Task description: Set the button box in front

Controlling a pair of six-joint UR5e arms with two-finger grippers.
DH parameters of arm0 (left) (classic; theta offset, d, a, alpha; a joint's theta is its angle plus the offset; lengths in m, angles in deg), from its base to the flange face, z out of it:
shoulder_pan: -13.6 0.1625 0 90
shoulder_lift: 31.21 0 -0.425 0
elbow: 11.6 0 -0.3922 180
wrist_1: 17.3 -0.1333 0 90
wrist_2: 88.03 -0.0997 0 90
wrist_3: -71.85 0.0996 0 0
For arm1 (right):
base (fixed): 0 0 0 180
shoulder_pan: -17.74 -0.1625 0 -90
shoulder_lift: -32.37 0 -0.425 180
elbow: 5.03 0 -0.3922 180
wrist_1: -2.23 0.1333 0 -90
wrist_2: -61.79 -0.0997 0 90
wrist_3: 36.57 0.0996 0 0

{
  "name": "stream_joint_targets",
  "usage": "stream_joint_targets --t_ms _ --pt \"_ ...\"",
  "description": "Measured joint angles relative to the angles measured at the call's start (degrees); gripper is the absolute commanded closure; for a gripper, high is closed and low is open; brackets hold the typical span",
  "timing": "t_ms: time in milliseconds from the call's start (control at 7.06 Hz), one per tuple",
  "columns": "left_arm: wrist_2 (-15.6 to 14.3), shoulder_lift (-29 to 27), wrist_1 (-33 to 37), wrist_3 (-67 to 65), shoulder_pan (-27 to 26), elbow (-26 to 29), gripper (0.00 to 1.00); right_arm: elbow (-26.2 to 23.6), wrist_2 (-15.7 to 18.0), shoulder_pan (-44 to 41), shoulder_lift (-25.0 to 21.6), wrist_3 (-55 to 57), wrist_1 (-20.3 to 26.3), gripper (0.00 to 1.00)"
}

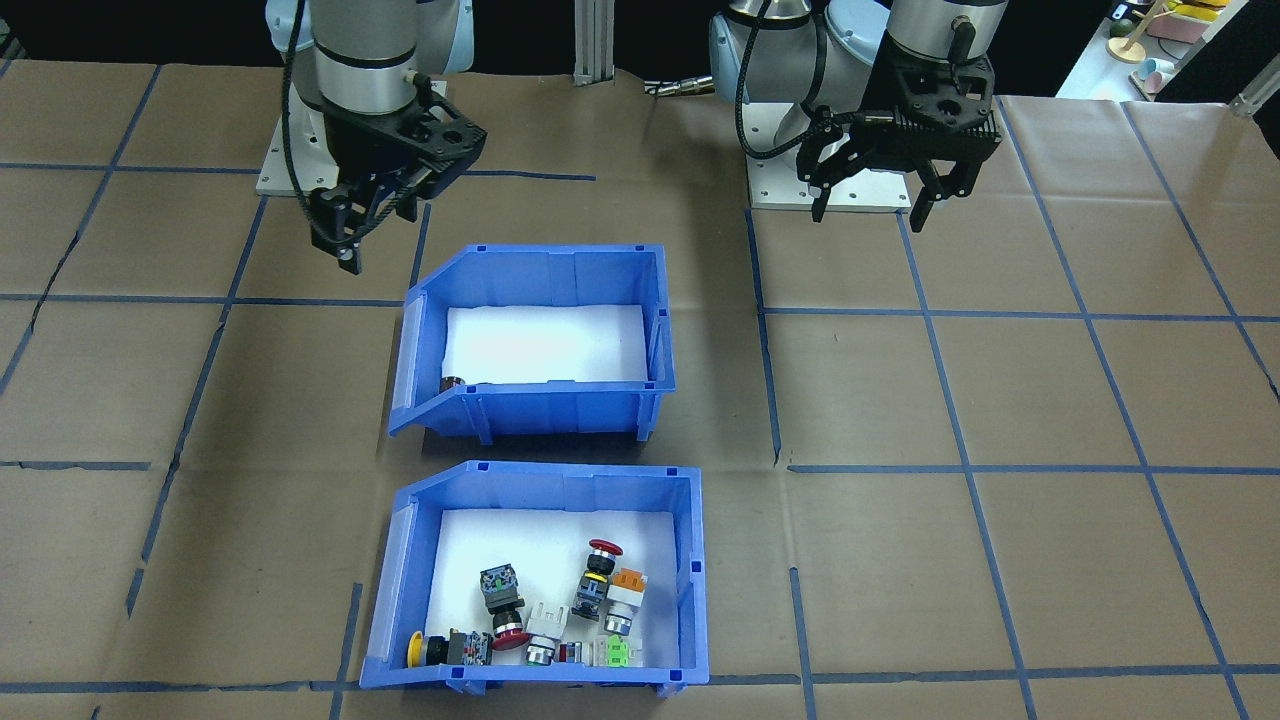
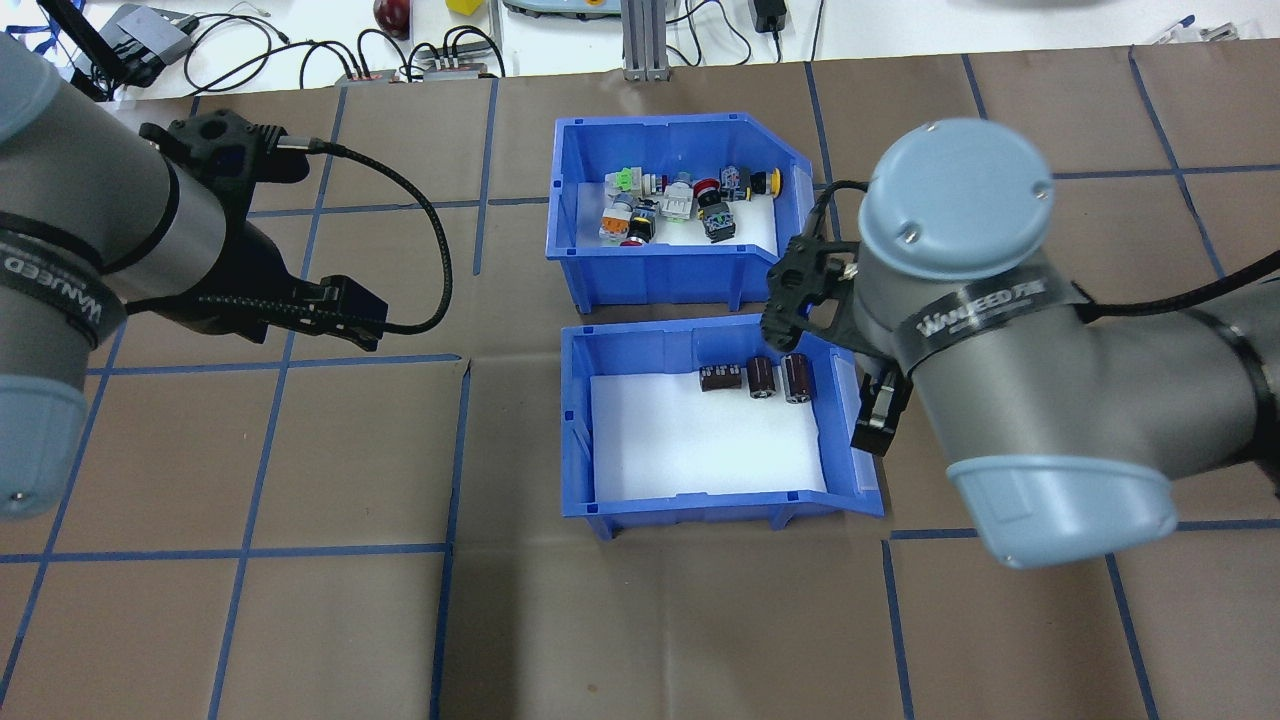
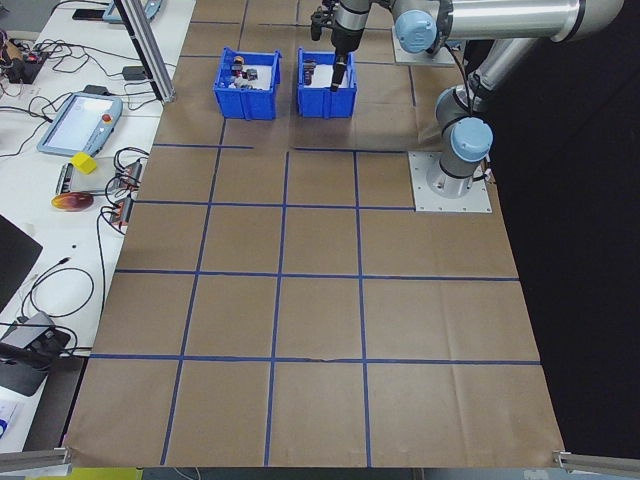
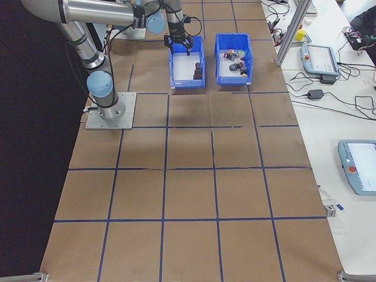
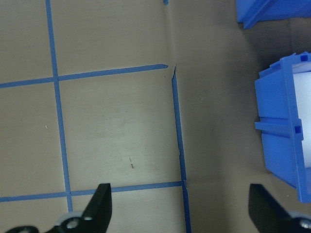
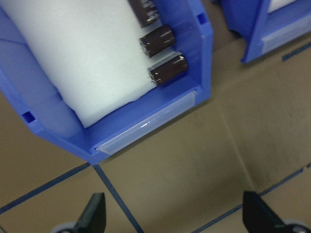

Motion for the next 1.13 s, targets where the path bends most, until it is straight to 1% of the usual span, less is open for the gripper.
stream_joint_targets --t_ms 142,425,567,708,992,1133 --pt "-0.03 -2.75 1.14 0.01 -0.92 3.56 0.01 1.94 -2.19 3.45 -0.02 4.77 0.89 0.0" --pt "0.0 -4.63 4.01 -0.56 -2.72 7.11 0.01 5.84 -3.88 6.15 0.13 21.99 2.17 0.0" --pt "0.54 -4.68 5.32 -0.87 -3.07 7.63 0.01 7.64 -4.89 6.52 0.28 31.53 2.95 0.0" --pt "1.09 -4.57 6.02 -1.0 -3.19 7.7 0.01 9.15 -6.22 6.98 0.68 38.43 3.72 0.0" --pt "1.25 -3.74 6.74 -1.0 -3.12 6.86 0.01 11.01 -7.31 8.75 1.48 47.59 8.21 0.0" --pt "1.33 -3.93 8.21 -1.01 -2.94 7.29 0.01 11.25 -7.38 9.3 1.68 49.54 10.1 0.0"
